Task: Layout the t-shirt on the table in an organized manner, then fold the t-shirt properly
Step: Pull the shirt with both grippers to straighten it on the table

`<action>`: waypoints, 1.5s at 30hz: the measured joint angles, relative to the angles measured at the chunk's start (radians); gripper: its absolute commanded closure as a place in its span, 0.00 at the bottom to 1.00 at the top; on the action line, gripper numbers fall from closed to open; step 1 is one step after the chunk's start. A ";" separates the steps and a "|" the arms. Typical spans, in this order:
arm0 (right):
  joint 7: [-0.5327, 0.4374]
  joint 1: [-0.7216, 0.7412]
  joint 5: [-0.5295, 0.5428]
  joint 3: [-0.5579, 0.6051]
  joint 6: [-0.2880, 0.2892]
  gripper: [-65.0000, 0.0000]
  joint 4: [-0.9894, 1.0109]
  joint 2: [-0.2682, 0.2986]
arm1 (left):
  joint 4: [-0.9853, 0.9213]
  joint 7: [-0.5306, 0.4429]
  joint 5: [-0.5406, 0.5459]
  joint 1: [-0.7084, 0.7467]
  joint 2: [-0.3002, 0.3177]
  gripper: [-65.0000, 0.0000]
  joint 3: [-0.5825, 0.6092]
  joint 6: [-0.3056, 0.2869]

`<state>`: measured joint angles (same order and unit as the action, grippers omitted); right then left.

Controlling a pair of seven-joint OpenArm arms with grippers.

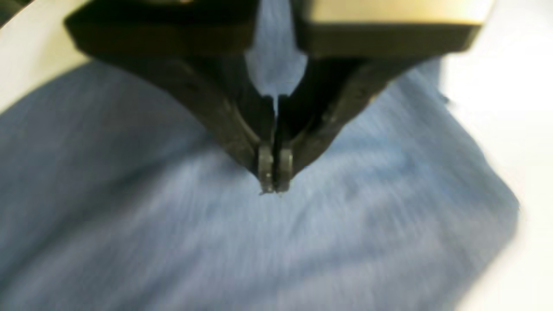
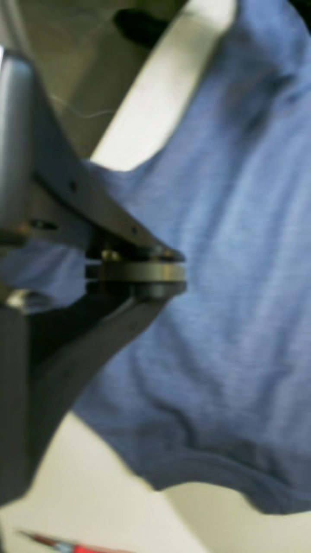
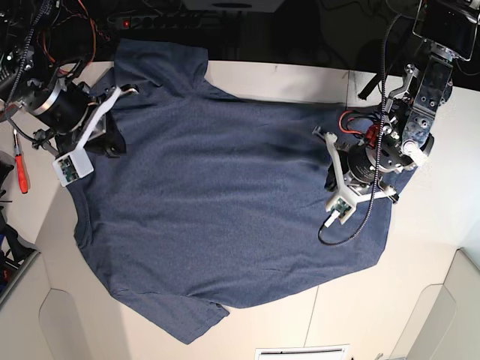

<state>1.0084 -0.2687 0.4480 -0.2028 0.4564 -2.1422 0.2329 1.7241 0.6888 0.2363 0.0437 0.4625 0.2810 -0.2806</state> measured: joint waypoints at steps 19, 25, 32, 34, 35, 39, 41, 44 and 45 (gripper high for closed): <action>-0.202 0.419 -0.284 0.487 -0.050 1.00 0.725 -0.340 | -0.496 -0.056 0.013 -0.366 -0.063 0.69 -0.267 0.075; -0.257 0.534 -0.386 0.562 -0.103 1.00 1.059 -0.370 | -0.785 -0.138 0.169 -0.476 -0.065 0.52 -0.361 -0.151; -0.287 0.551 -0.388 0.567 -0.109 1.00 1.141 -0.383 | -1.001 -0.254 0.171 -0.525 -0.068 0.53 -0.361 -0.146; -0.285 0.551 -0.385 0.567 -0.108 1.00 1.141 -0.383 | -1.028 -0.264 0.169 -0.533 -0.078 0.57 -0.364 -0.142; -0.284 0.551 -0.385 0.567 -0.108 1.00 1.141 -0.383 | -1.028 -0.264 0.170 -0.535 -0.087 0.62 -0.363 -0.143; -0.285 0.551 -0.386 0.567 -0.108 1.00 1.141 -0.383 | -1.027 -0.270 0.251 -0.539 -0.103 0.98 -0.363 -0.247; -0.286 0.551 -0.385 0.567 -0.108 1.00 1.141 -0.383 | -1.027 -0.269 0.322 -0.538 -0.103 1.00 -0.363 -0.359; -0.283 0.551 -0.387 0.567 -0.108 1.00 1.141 -0.383 | -1.026 -0.197 0.435 -0.540 -0.122 1.00 -0.363 -0.404; -0.283 0.551 -0.389 0.567 -0.109 1.00 1.141 -0.383 | -1.025 -0.138 0.486 -0.540 -0.132 1.00 -0.364 -0.403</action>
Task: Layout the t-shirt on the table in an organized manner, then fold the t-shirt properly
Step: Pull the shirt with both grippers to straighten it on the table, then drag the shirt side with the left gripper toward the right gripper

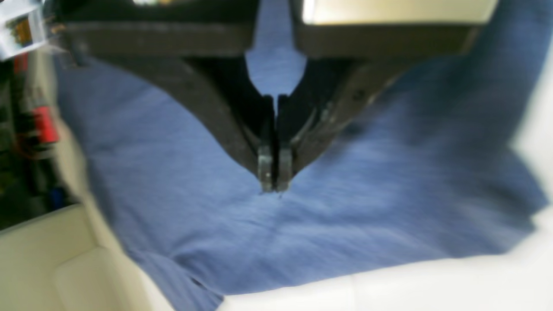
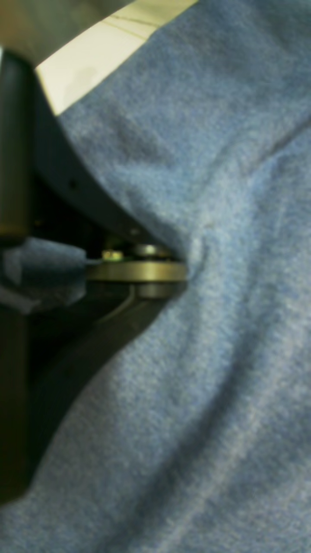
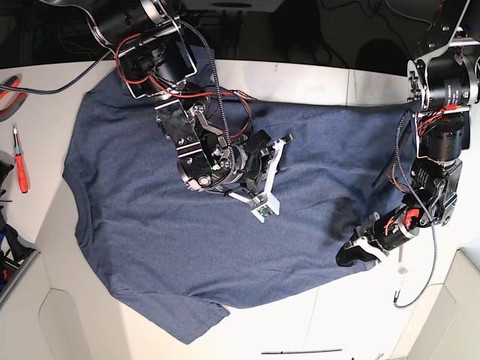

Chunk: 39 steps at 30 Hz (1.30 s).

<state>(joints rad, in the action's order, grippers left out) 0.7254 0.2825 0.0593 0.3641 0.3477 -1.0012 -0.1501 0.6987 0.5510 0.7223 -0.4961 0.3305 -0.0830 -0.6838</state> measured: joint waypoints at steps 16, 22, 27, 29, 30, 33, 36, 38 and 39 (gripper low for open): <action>0.004 -0.008 0.000 0.000 0.000 1.00 0.000 0.000 | 0.099 -0.245 -0.330 -0.008 0.042 0.55 0.007 0.058; 0.005 -0.008 0.001 0.000 0.001 1.00 0.000 0.000 | -0.003 -0.248 -0.362 -0.006 0.034 0.56 0.009 0.211; 0.004 -0.008 0.000 0.000 0.000 1.00 0.000 0.000 | -0.095 -0.307 -0.419 -0.005 0.032 0.74 0.009 0.249; 0.004 -0.008 0.000 0.000 0.000 1.00 0.000 0.000 | -0.098 -0.326 -0.416 -0.003 0.032 1.00 0.009 0.249; 0.004 -0.008 0.000 0.000 0.000 1.00 0.000 0.000 | -0.098 -0.338 -0.414 -0.003 0.034 1.00 0.009 0.227; 0.004 -0.008 0.000 0.000 0.001 1.00 0.000 0.000 | -0.093 -0.369 -0.352 -0.003 0.037 1.00 0.006 0.024; 0.004 -0.008 0.000 0.000 0.000 1.00 0.000 0.000 | -0.079 -0.353 -0.291 -0.006 0.026 1.00 0.007 -0.008; 0.004 -0.008 0.000 0.000 0.000 1.00 0.000 0.000 | -0.061 -0.260 -0.264 -0.003 0.015 1.00 0.007 -0.005; 0.004 -0.008 0.000 0.000 0.000 1.00 0.000 0.000 | -0.054 -0.211 -0.257 -0.002 0.008 1.00 0.007 -0.005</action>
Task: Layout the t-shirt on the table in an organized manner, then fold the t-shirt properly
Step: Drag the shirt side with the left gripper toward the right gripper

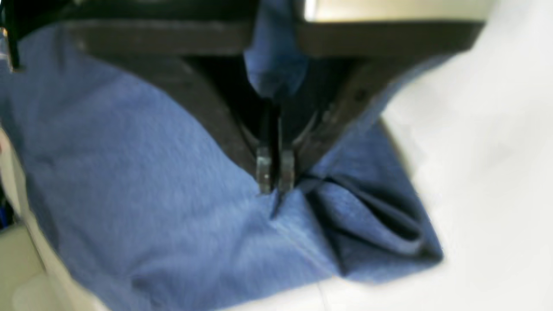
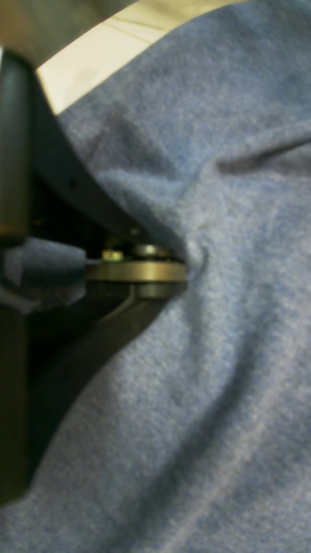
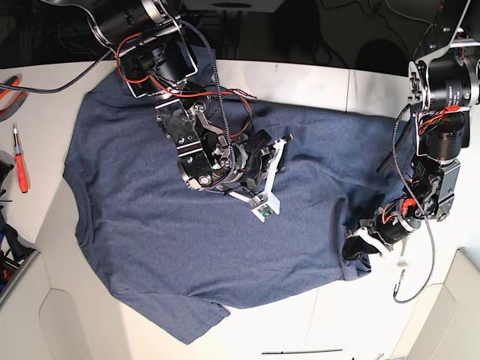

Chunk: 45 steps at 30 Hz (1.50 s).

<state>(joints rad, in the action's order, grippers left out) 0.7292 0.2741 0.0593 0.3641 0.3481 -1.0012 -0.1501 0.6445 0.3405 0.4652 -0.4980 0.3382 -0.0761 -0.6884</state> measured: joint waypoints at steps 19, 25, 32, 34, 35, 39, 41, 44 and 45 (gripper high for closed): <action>0.000 0.000 0.000 0.000 0.000 1.00 0.000 0.000 | 0.141 0.718 0.616 0.033 -0.042 0.78 0.332 0.003; -0.001 0.000 0.000 0.000 0.000 1.00 0.000 0.000 | 0.340 0.718 0.647 0.032 -0.033 0.60 0.254 0.002; -0.002 0.000 0.001 0.000 0.003 1.00 0.000 0.014 | 0.386 0.453 0.141 0.034 -0.022 0.61 0.178 0.002; -0.009 0.000 0.003 0.000 0.003 1.00 0.000 0.018 | 0.372 0.412 0.122 0.055 -0.019 0.61 0.178 0.002; -0.010 0.000 0.005 0.000 0.003 1.00 0.000 0.018 | 0.364 0.413 0.129 0.067 -0.016 0.61 0.179 0.002; -0.008 0.000 0.007 0.000 0.003 1.00 0.000 0.021 | 0.343 0.415 0.123 0.104 -0.008 0.61 0.179 0.003; -0.009 0.000 0.007 0.000 0.003 1.00 0.000 0.023 | 0.341 0.414 0.126 0.119 -0.009 0.61 0.179 0.003; -0.010 0.000 0.008 0.000 0.003 1.00 0.000 0.023 | 0.341 0.404 0.126 0.138 -0.009 0.61 0.180 0.002; -0.010 0.000 0.008 0.000 0.003 1.00 0.000 0.023 | 0.341 0.386 0.127 0.143 -0.009 0.64 0.180 0.003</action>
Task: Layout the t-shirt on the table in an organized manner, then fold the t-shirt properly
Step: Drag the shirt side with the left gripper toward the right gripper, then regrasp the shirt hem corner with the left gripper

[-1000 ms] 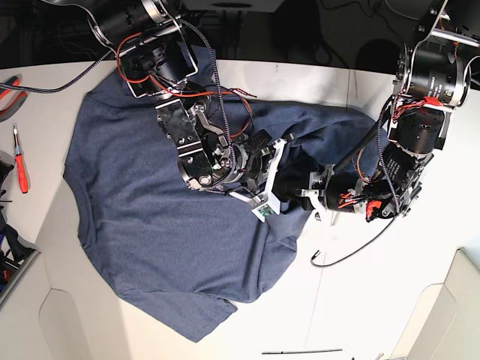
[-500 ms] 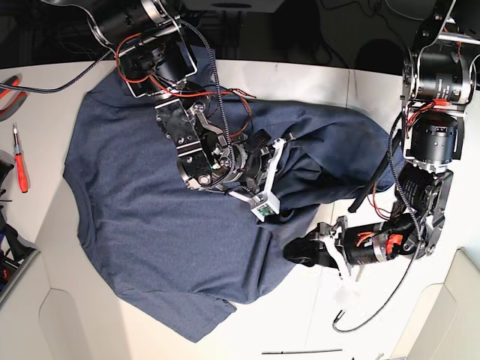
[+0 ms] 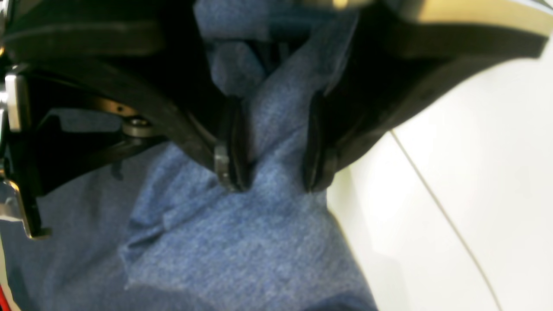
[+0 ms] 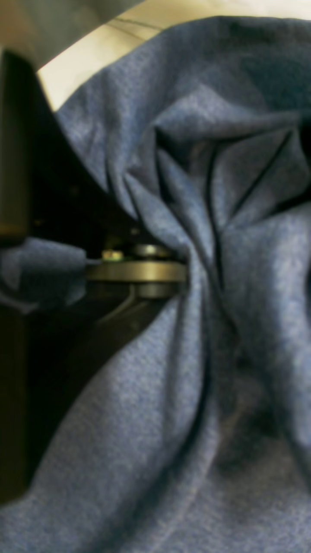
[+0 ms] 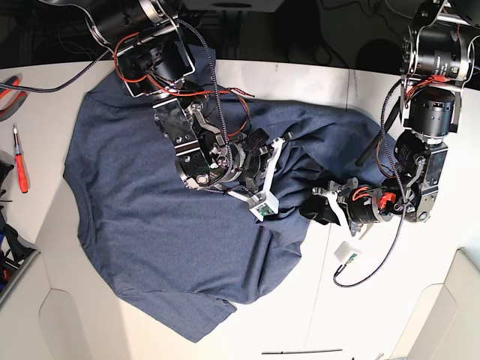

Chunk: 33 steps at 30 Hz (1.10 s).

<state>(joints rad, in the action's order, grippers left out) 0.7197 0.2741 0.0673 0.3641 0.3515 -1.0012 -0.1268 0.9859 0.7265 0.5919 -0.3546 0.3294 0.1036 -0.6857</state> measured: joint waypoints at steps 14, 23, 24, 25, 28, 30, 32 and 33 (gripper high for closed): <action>0.000 0.000 0.001 0.000 0.003 1.00 0.000 0.002 | 0.005 -0.193 -0.127 -0.135 0.031 1.00 -0.001 -0.002; 0.002 0.000 0.003 0.000 0.003 1.00 0.000 0.002 | 0.004 -0.427 -0.498 -0.162 0.031 0.69 0.000 0.296; 0.002 0.000 0.004 0.000 0.003 1.00 0.000 0.002 | 0.004 -0.445 -0.525 -0.163 0.031 0.59 0.000 0.296; 0.001 0.000 0.004 0.000 0.003 1.00 0.000 0.002 | 0.004 -0.451 -0.545 -0.164 0.030 0.58 0.000 0.310; 0.001 0.000 0.003 0.000 0.003 1.00 0.000 0.002 | 0.004 -0.455 -0.572 -0.164 0.027 0.58 0.000 0.504; 0.002 0.000 0.003 0.000 0.003 1.00 0.000 0.002 | 0.004 -0.452 -0.572 -0.164 0.039 0.58 0.000 0.601; 0.002 0.000 0.003 0.000 0.003 1.00 0.000 0.002 | 0.004 -0.430 -0.572 -0.164 0.060 0.59 0.000 0.587; 0.002 0.000 0.004 0.000 0.003 1.00 0.000 0.002 | 0.004 -0.417 -0.568 -0.164 0.066 0.62 -0.001 0.561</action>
<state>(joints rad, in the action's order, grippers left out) 0.7212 0.2741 0.0711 0.3641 0.3546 -1.0012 -0.1246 0.9897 0.3099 0.0235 -0.5190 0.3958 0.1028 -0.1246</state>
